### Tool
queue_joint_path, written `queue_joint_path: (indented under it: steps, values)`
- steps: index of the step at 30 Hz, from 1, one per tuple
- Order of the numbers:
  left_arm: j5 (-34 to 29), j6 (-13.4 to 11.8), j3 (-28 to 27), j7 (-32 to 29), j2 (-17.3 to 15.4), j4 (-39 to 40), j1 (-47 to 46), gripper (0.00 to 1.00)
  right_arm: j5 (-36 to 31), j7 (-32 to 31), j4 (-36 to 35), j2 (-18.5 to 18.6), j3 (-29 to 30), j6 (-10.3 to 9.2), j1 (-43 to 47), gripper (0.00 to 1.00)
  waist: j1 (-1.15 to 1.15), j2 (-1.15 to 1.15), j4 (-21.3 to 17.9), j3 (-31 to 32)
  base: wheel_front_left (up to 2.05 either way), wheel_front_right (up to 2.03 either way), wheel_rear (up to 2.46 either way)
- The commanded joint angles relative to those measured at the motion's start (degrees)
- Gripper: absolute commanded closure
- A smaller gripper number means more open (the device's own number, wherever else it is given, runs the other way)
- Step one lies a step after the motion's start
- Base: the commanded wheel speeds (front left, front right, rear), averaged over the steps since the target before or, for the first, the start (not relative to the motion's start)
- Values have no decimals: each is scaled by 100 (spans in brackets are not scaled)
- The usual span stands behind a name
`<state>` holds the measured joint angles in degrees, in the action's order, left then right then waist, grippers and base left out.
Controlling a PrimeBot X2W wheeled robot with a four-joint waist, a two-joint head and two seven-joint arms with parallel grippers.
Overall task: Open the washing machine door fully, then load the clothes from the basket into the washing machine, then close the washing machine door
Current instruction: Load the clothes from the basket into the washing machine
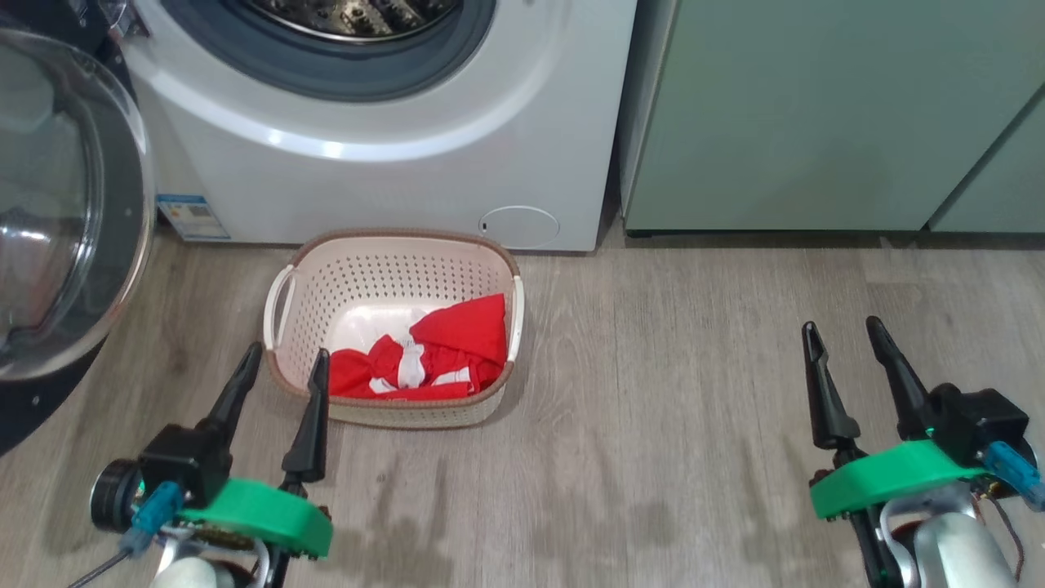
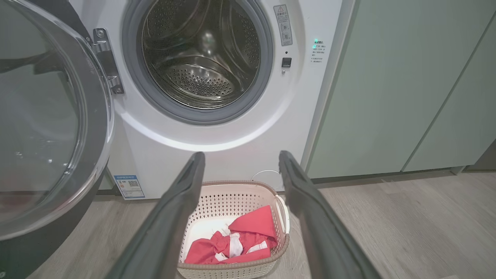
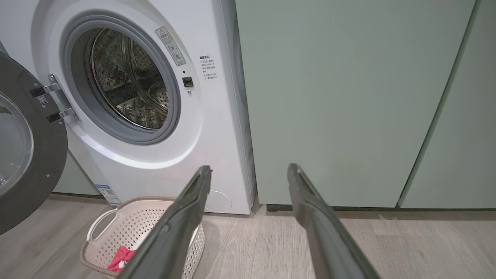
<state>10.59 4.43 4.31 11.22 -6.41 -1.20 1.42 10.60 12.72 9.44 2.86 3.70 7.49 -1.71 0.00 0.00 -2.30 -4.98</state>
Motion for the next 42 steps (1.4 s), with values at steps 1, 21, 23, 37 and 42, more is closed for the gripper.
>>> queue_joint_path:
  steps: [1,21,23,37,42]
  values:
    - [52,-6,-154,51,-107,193,-255,0,36,107,-165,1,-122,0,-190,0,0,0,-6,1,149,-149,0]
    - [114,-74,-47,74,-148,272,-280,0,60,126,-134,1,-132,0,-225,0,0,0,-5,-52,150,-150,0]
    - [119,-88,-45,73,-155,283,-272,0,61,124,-130,1,-134,0,-224,0,0,0,-6,-47,0,0,0]
    - [149,-163,-7,46,-191,307,-285,0,66,122,-123,1,-143,0,-234,0,0,0,3,-60,0,0,0]
    - [155,-192,5,36,-213,310,-285,0,66,123,-119,1,-143,0,-232,0,0,0,12,-55,0,0,0]
